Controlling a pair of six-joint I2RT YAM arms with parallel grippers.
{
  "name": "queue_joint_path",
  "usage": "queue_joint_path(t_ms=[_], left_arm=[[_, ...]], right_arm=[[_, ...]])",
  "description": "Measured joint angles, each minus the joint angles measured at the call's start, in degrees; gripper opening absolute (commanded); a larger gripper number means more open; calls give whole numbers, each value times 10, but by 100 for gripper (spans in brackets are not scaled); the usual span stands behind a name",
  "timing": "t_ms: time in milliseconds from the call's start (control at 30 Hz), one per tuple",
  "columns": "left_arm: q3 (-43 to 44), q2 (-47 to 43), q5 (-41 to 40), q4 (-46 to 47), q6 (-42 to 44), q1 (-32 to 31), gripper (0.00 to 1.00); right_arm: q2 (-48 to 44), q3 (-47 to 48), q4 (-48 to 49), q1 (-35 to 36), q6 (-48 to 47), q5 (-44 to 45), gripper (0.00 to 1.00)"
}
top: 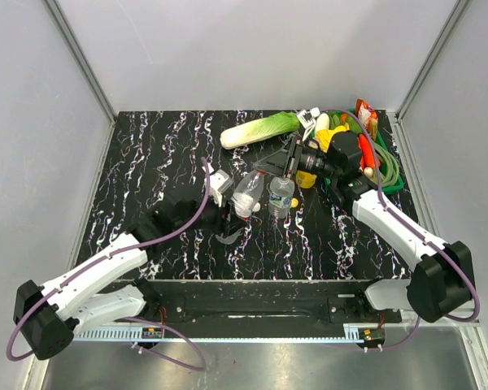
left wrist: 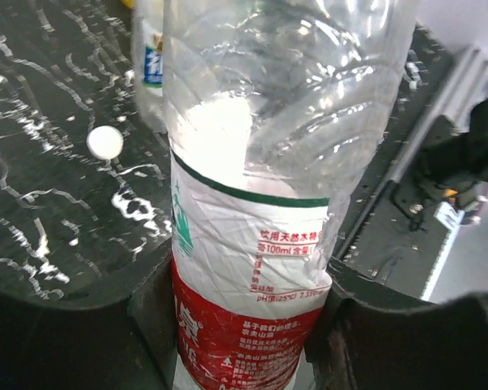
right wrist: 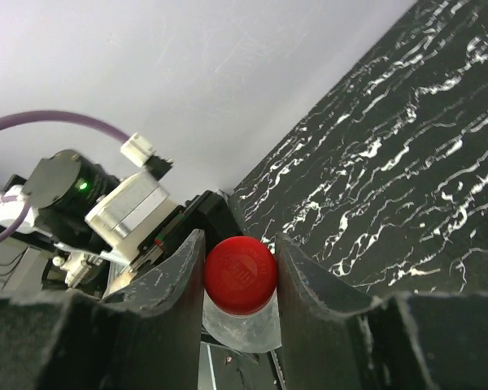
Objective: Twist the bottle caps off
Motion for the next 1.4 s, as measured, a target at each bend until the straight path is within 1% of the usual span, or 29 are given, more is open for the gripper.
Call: queue_joint_path(t_ms=[267,500,700,800,833,867,900,1000,1067,1100,1400], left_arm=[[-35,-14,200,96,-49,64,48],[-59,-14,348,207,-122,89,48],[-71,-14,417,283,-175,93,48],[-71,-14,428,293,-183,93,48],[-71,-14,429,293,-183,94,48],[-71,-14,429,293,-183,94,48],[-71,-14,429,292,-183,94,48],[-71,-14,424,282,-174,94,48],[-69,-14,417,264,-165,96,49],[-68,-14,413,253,-159,97,49],[-56,-14,382,184,-117,99,50]], right_arm=[[-15,-3,80,0,-2,-62,0],[-39,-9,157,-1,10,-110,0],[-50,-20,243,-1,42,-142,0],[-50,-21,266,-1,52,-148,0],[-50,-22,270,-1,53,-148,2],[-50,-23,271,-1,54,-148,11],[-50,-23,271,-1,54,-148,32],[-51,-29,272,-2,59,-139,78],[-57,-40,275,-4,71,-127,97],[-61,-45,276,-7,74,-117,100],[-112,-57,259,-14,75,-41,100]])
